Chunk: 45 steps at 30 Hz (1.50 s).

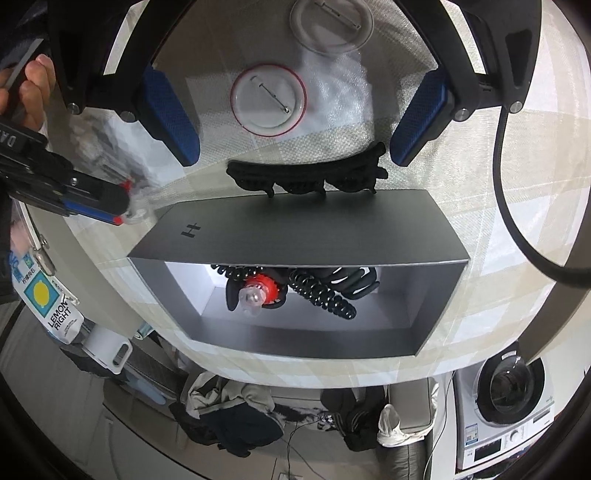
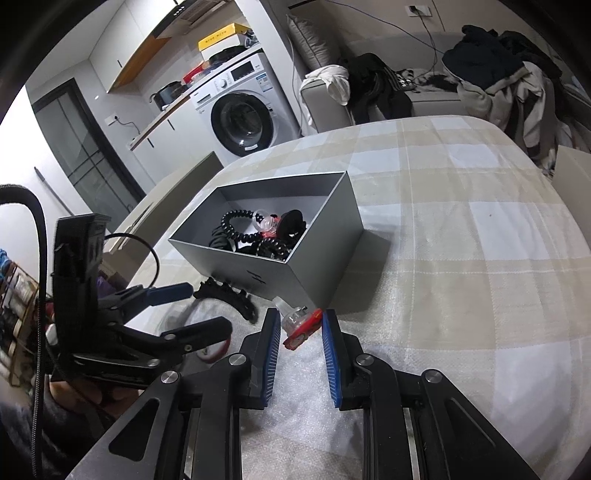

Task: Organize jewelry
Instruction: 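Grasp the long black toothed hair clip with the left gripper while the right grasps the red plastic piece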

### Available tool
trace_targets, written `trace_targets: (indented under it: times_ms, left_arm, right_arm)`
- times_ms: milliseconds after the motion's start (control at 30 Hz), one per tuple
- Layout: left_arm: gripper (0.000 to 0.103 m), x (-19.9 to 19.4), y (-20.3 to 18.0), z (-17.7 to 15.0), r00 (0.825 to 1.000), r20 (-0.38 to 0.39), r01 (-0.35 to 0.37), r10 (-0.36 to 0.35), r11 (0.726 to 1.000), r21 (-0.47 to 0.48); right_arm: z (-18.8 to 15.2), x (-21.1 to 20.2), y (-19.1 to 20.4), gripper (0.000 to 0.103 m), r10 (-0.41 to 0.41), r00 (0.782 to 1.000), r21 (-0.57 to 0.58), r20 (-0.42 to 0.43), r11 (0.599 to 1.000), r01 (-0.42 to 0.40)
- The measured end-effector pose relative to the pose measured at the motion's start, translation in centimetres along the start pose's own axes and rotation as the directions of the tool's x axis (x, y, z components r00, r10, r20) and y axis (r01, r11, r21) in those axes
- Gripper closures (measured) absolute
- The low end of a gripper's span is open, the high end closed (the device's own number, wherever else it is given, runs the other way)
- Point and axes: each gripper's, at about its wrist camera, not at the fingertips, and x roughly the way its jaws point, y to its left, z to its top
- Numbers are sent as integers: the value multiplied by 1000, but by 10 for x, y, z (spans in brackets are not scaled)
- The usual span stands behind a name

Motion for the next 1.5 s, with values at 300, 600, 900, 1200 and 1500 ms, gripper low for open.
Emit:
trace_targets:
  times_ms: [300,600,900,1200,1500]
  left_arm:
    - [3,7,-7,1,999,-28,-44,45,999,13]
    - [5,13,-13,0,990,-41,-131,133,991,38]
    - [11,9,-10,-3,988,-27,-149,150,987,55]
    - [12,-8,-8,-9,993,7,-118,118,991,55]
    - [12,-51,-5,-4,989,129,-82,73,995,61]
  right_arm:
    - [2,-4,-3,81,-7,1000,7,9,1000,7]
    - [3,-7,-2,81,-15,1000,5,15,1000,15]
    - [3,-9,-1,81,-20,1000,1,15,1000,20]
    - [6,-8,3,81,-17,1000,-10,13,1000,17]
    - [15,-12,14,81,22,999,-19,33,1000,-21]
